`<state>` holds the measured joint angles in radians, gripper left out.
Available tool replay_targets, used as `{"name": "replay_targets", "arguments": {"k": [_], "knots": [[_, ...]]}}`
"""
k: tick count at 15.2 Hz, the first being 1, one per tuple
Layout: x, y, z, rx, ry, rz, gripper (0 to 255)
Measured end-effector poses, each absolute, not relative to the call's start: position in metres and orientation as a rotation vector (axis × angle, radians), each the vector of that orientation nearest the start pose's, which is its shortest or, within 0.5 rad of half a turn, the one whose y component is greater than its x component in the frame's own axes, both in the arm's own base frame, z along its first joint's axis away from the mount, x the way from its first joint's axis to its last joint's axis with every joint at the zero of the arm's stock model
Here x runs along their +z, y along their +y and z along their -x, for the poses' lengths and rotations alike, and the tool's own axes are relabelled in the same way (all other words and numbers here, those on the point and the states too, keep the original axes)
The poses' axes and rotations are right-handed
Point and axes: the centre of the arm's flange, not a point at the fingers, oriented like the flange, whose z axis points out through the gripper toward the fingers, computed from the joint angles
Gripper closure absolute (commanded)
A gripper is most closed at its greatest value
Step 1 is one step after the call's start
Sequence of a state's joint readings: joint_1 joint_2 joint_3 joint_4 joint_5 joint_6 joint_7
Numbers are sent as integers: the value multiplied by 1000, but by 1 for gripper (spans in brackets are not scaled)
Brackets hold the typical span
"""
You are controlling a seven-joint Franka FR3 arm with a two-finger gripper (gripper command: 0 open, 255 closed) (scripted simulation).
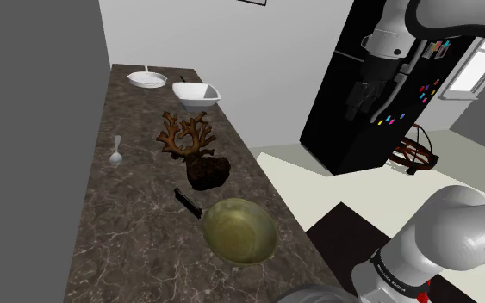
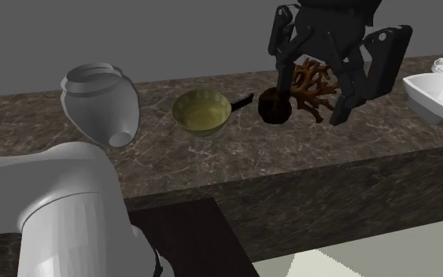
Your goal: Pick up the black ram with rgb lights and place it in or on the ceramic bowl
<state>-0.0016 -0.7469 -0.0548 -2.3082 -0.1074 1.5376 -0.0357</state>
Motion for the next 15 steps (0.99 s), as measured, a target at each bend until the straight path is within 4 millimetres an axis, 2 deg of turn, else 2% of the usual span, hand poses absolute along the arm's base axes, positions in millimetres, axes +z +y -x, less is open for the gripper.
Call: {"name": "replay_targets", "arguments": {"k": [2, 5, 15], "knots": [[593, -30, -315, 42, 9, 3209, 0], [573, -7, -324, 33, -10, 3203, 0], [500, 91, -356, -6, -84, 3177, 0]]}}
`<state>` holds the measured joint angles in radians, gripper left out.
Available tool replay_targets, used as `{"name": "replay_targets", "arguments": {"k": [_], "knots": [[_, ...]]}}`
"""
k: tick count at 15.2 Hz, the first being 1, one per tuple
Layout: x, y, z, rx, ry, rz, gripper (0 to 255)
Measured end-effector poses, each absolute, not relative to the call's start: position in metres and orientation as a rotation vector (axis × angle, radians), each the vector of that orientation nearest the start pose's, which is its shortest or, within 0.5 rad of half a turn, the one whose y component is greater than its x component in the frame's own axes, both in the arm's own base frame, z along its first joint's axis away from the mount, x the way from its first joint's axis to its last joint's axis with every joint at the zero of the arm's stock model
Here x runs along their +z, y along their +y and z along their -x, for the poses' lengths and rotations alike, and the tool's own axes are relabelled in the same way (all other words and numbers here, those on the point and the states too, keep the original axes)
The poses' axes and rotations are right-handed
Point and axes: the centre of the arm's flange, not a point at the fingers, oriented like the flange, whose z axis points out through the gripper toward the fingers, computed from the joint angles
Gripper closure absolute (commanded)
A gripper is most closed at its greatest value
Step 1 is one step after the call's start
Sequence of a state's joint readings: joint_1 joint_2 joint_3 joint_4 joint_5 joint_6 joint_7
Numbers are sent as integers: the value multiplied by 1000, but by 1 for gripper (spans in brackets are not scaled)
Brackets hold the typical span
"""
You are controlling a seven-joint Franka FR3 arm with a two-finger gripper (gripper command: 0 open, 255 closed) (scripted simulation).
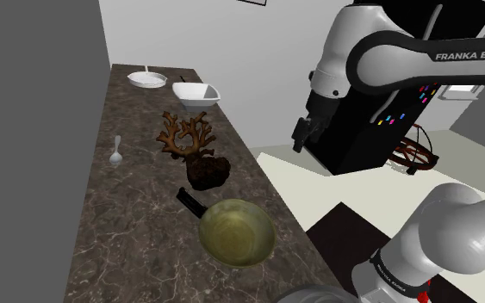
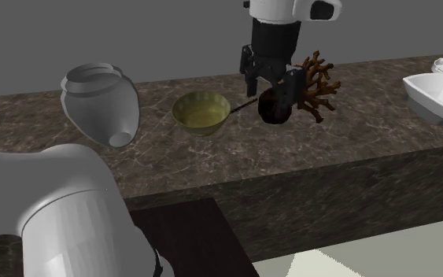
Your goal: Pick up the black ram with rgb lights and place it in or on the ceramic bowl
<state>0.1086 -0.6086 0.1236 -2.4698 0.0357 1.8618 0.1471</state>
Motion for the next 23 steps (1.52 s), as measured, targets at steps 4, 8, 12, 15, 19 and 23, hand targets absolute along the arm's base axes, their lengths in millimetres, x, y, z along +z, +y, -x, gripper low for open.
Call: {"name": "replay_targets", "arguments": {"k": [4, 8, 12, 15, 19, 23], "knots": [[469, 129, -371, -21, -113, 3165, 0], [442, 170, -384, -37, -141, 3153, 0], [412, 212, -394, -53, -170, 3142, 0], [391, 241, -405, -64, -191, 3132, 0], [368, 281, -415, -80, -220, 3120, 0], [345, 326, -425, -106, -244, 3103, 0]]}}
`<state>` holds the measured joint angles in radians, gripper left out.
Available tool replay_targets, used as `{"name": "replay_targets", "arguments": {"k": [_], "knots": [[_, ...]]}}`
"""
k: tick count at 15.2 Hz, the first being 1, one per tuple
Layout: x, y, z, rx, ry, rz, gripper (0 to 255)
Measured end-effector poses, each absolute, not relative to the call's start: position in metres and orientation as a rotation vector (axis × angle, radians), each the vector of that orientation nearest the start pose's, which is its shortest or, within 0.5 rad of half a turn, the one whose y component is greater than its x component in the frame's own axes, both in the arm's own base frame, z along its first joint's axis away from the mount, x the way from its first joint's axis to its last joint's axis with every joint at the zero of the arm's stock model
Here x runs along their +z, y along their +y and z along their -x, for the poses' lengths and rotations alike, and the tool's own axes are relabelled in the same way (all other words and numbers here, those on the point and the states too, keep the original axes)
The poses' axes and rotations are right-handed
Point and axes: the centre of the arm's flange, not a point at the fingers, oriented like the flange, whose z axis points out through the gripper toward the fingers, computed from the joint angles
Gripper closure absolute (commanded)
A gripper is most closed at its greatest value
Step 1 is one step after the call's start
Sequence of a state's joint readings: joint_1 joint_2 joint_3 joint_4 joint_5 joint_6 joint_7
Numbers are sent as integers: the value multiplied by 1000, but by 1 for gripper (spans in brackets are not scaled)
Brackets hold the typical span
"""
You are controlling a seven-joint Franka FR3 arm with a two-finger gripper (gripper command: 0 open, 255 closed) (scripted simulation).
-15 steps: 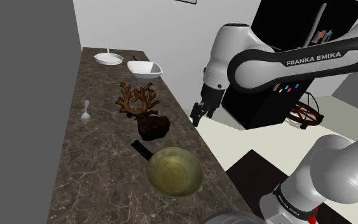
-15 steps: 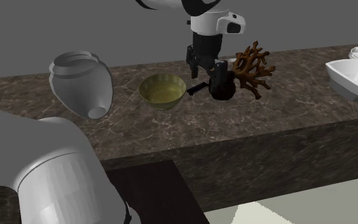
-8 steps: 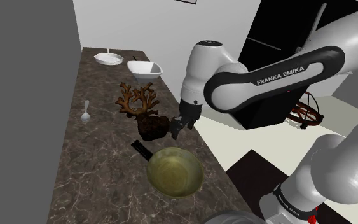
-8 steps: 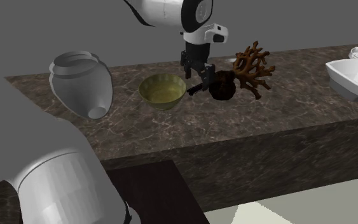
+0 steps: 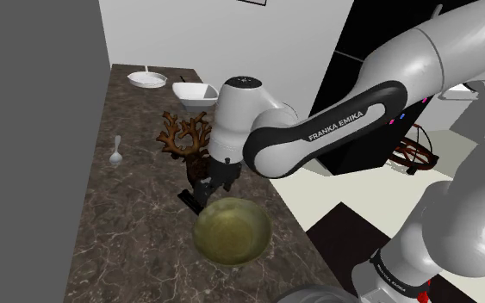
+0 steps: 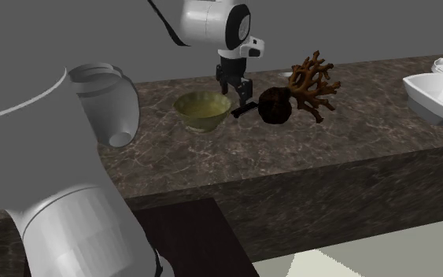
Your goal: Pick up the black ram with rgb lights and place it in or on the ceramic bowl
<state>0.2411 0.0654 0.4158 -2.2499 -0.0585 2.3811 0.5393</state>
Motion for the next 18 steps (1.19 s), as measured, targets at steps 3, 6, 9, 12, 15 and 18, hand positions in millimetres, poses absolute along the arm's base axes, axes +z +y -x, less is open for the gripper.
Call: {"name": "replay_targets", "arguments": {"k": [3, 6, 9, 12, 15, 18], "knots": [[328, 353, -436, -130, -258, 3086, 0], [312, 358, -436, -117, -264, 3091, 0], [297, 360, -437, -115, -264, 3093, 0], [282, 362, -436, -109, -267, 3094, 0], [281, 361, -437, -109, -267, 3094, 0], [280, 362, -436, -108, -267, 3094, 255]]}}
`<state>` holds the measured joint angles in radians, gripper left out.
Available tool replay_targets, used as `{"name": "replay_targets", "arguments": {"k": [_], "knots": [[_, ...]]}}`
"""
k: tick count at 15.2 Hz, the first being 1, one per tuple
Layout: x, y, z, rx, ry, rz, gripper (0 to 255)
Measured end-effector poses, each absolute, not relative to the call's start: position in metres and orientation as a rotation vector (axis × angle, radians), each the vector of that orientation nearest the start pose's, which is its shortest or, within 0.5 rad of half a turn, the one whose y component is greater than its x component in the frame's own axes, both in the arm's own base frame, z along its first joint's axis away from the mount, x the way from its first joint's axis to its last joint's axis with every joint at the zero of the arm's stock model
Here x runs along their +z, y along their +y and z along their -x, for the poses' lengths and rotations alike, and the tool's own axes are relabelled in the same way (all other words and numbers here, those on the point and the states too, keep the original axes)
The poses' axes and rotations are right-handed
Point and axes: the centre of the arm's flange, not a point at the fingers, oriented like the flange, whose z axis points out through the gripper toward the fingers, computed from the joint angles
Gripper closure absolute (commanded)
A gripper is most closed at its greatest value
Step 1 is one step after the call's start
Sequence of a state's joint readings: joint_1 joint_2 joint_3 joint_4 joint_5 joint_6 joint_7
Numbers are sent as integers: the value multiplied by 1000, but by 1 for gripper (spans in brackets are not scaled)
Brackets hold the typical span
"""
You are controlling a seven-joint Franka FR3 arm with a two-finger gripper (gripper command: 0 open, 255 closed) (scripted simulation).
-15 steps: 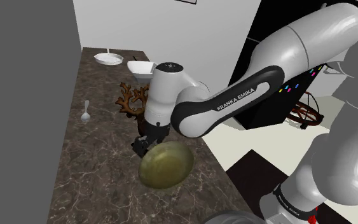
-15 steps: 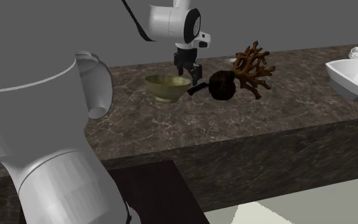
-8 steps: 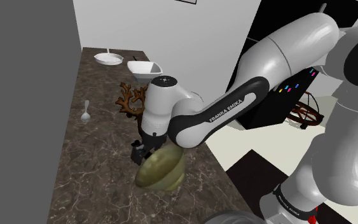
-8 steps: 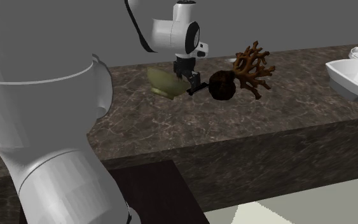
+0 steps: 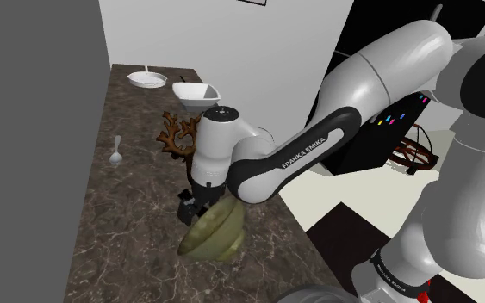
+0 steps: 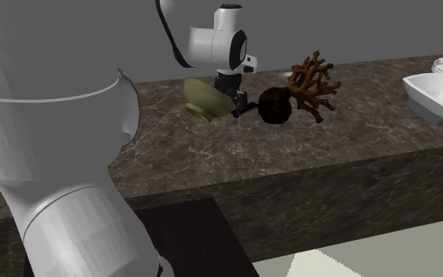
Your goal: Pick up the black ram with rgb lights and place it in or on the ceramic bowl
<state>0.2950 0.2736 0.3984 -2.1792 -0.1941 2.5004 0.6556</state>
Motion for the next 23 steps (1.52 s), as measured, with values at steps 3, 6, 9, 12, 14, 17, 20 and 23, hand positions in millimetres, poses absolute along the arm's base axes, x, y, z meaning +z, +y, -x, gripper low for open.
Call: {"name": "replay_targets", "arguments": {"k": [3, 6, 9, 12, 14, 17, 20, 23], "knots": [[280, 362, -436, -108, -268, 3094, 255], [280, 362, -436, -107, -268, 3094, 255], [280, 362, -436, -108, -267, 3094, 255], [281, 362, -443, -103, -252, 3103, 0], [289, 365, -463, -85, -199, 3136, 0], [303, 365, -495, -50, -114, 3186, 0], [297, 367, -503, -41, -95, 3198, 0], [284, 368, -503, -45, -99, 3196, 0]]}}
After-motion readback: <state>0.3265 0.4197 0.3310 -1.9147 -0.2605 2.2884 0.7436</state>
